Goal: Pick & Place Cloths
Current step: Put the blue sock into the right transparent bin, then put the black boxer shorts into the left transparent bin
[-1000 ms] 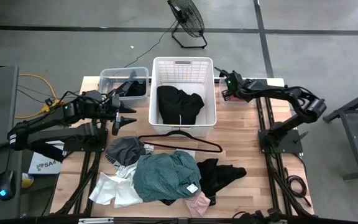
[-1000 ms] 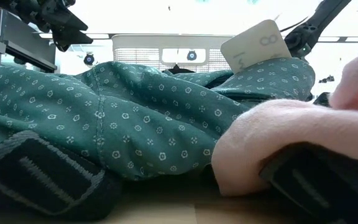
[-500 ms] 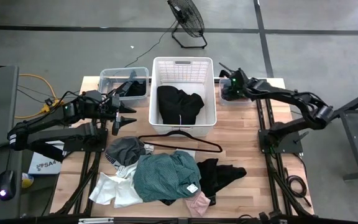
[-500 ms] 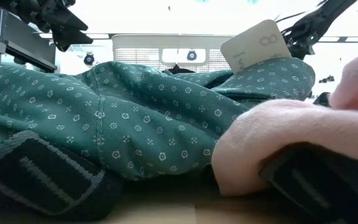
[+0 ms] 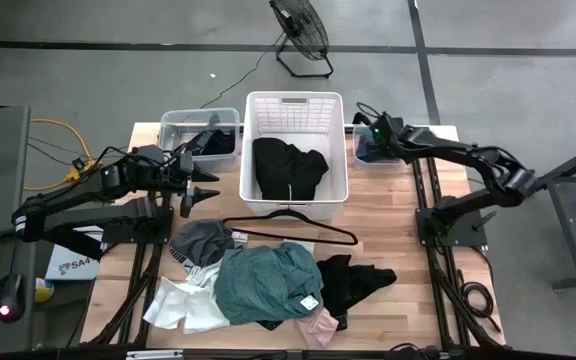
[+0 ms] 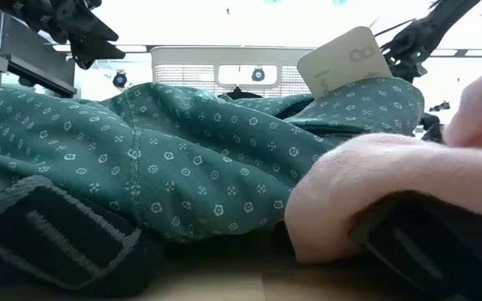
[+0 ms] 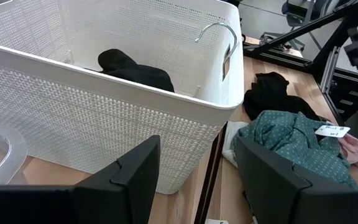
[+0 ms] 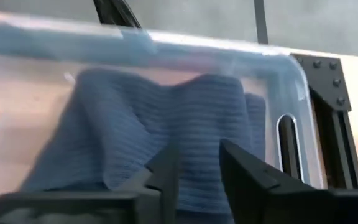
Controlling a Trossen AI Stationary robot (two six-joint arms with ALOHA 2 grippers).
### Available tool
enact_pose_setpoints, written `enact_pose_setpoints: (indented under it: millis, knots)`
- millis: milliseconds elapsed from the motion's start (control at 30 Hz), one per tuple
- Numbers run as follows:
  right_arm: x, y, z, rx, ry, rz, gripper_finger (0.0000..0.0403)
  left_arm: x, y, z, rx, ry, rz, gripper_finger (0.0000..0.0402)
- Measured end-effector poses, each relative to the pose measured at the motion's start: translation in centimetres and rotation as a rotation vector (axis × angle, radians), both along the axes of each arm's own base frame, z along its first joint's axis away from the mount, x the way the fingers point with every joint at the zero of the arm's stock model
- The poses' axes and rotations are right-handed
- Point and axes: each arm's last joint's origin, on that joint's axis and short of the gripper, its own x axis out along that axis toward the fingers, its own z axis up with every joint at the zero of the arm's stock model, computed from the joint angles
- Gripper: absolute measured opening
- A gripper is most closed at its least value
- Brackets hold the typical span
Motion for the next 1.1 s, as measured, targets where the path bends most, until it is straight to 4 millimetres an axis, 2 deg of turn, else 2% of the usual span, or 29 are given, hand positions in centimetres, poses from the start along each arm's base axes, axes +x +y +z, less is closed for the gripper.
enact_pose_setpoints:
  millis: [233, 367, 600, 800, 967, 1100]
  knots:
    - [0.4, -0.4, -1.8, 0.067, 0.044, 0.007, 0.0015, 0.0, 0.0, 0.0, 0.000, 0.000, 0.000, 0.0202]
    - [0.4, -0.4, -1.7, 0.055, 0.048, 0.002, 0.0009, 0.0, 0.0, 0.0, 0.000, 0.000, 0.000, 0.0202]
    - [0.2, 0.8, 0.8, -0.018, -0.019, 0.035, 0.0052, 0.0, 0.0, 0.0, 0.000, 0.000, 0.000, 0.0202]
    - [-0.2, 2.9, 3.0, -0.035, -0.052, 0.107, 0.0125, 0.0, 0.0, 0.0, 0.000, 0.000, 0.000, 0.0202]
    - [-0.7, 5.5, 3.8, 0.159, -0.173, 0.224, 0.0182, 0.0, 0.0, 0.0, 0.000, 0.000, 0.000, 0.0202]
    - [-0.8, 8.0, 4.3, 0.286, -0.226, 0.265, 0.0201, 0.0, 0.0, 0.0, 0.000, 0.000, 0.000, 0.0202]
